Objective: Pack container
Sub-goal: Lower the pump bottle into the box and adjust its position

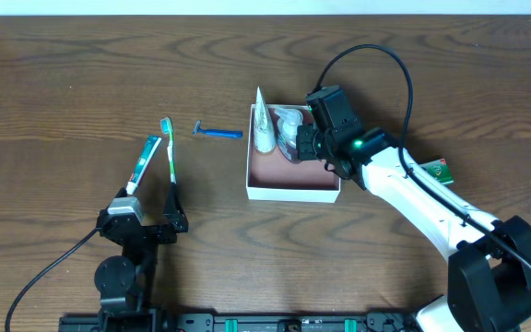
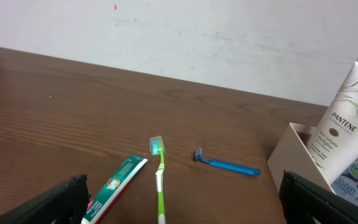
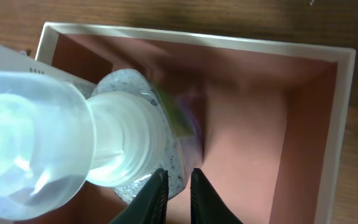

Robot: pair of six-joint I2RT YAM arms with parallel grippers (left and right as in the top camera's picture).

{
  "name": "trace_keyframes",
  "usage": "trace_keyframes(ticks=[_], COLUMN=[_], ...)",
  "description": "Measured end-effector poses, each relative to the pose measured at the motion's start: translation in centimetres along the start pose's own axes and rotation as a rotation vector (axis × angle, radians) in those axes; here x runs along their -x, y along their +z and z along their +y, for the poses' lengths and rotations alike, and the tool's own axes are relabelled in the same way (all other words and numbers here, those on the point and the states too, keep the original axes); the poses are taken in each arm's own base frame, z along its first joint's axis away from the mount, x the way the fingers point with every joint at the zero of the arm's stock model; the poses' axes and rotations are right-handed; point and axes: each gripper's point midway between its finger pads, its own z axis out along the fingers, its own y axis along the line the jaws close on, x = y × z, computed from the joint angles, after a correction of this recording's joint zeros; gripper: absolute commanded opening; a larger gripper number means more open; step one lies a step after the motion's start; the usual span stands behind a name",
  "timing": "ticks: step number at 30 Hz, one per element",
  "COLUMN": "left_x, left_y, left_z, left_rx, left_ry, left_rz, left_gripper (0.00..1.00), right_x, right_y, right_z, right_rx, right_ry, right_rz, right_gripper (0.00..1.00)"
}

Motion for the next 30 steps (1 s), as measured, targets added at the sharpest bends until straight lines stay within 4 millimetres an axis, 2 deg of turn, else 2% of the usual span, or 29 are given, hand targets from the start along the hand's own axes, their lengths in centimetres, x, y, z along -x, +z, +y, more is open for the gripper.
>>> trace_keyframes(ticks=[12,30], left_x=[0.0,0.0], left_y=[0.0,0.0], left_z=[0.0,0.0], left_rx=[0.000,0.000], left_ry=[0.000,0.000], left_rz=[0.000,0.000], left_gripper=[0.98,0.98], right_x=[-1.0,-0.7], right_y=[0.0,0.0], right_z=[1.8,2.4], right_rx=[0.028,0.054], right_ry=[0.100,0.221], right_rz=[0.012,0.006], right_gripper=[0.17,0.16])
